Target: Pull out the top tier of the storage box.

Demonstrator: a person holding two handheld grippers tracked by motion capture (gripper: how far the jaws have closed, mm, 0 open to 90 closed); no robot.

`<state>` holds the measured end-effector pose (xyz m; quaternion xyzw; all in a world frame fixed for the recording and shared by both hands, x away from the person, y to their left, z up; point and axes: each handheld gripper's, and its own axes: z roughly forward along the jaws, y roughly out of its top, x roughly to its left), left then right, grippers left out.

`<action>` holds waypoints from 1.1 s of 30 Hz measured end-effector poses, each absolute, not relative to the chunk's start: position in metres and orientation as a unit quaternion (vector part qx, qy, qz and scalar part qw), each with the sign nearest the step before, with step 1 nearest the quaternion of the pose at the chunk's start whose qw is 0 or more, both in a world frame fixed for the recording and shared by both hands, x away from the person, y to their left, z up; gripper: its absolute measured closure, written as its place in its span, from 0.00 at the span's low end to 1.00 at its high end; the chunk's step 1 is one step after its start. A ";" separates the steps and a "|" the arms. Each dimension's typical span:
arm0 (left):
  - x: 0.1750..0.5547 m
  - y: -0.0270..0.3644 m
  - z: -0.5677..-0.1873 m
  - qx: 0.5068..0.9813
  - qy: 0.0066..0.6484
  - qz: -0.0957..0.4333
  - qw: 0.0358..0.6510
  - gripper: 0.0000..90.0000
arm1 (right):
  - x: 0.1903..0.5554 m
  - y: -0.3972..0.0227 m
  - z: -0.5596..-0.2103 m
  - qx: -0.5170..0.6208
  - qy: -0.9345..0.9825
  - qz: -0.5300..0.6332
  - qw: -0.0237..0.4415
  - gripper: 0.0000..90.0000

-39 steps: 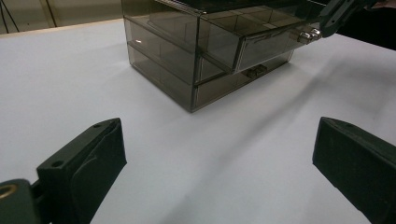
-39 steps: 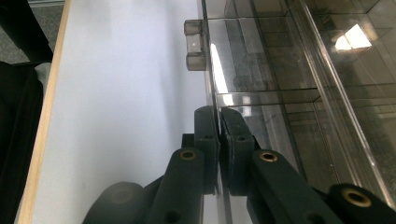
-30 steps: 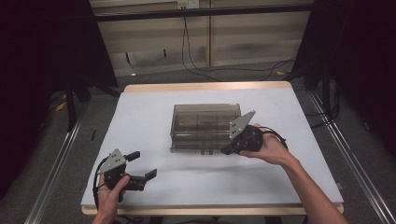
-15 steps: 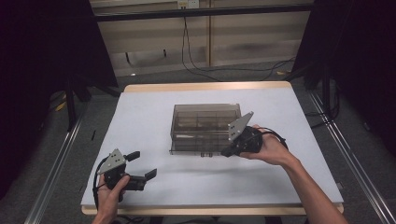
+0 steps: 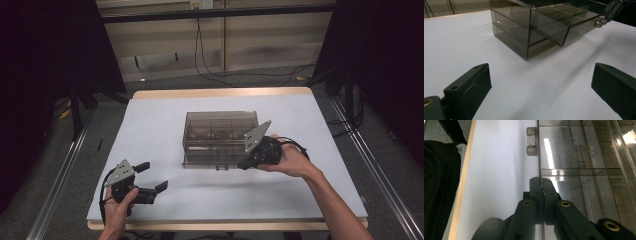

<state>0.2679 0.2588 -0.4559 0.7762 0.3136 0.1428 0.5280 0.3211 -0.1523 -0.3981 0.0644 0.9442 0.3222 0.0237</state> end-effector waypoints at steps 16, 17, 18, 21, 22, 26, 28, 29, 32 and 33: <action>0.268 0.259 -0.456 0.775 0.312 0.140 0.531 0.03 | 0.317 -0.152 -0.397 0.056 0.947 0.316 0.018 1.00; 0.268 0.259 -0.456 0.775 0.312 0.140 0.531 0.03 | 0.317 -0.152 -0.396 0.057 0.948 0.312 0.018 1.00; 0.268 0.259 -0.456 0.775 0.311 0.140 0.531 0.03 | 0.317 -0.152 -0.396 0.054 0.948 0.313 0.019 1.00; 0.268 0.259 -0.456 0.776 0.314 0.143 0.528 0.03 | 0.316 -0.151 -0.396 0.057 0.949 0.308 0.016 1.00; 0.268 0.259 -0.456 0.775 0.311 0.140 0.531 0.03 | 0.316 -0.150 -0.397 0.053 0.950 0.308 0.017 1.00; 0.268 0.258 -0.456 0.774 0.312 0.140 0.533 0.03 | 0.315 -0.151 -0.396 0.055 0.949 0.309 0.013 1.00; 0.268 0.259 -0.456 0.776 0.311 0.140 0.531 0.03 | 0.315 -0.151 -0.397 0.057 0.949 0.310 0.011 1.00; 0.268 0.259 -0.456 0.776 0.314 0.143 0.527 0.03 | 0.315 -0.150 -0.397 0.054 0.949 0.309 0.012 0.99; 0.268 0.259 -0.456 0.775 0.312 0.140 0.531 0.03 | 0.314 -0.149 -0.397 0.058 0.950 0.306 0.010 0.99; 0.268 0.259 -0.456 0.776 0.313 0.142 0.528 0.03 | 0.314 -0.149 -0.397 0.056 0.950 0.307 0.012 0.99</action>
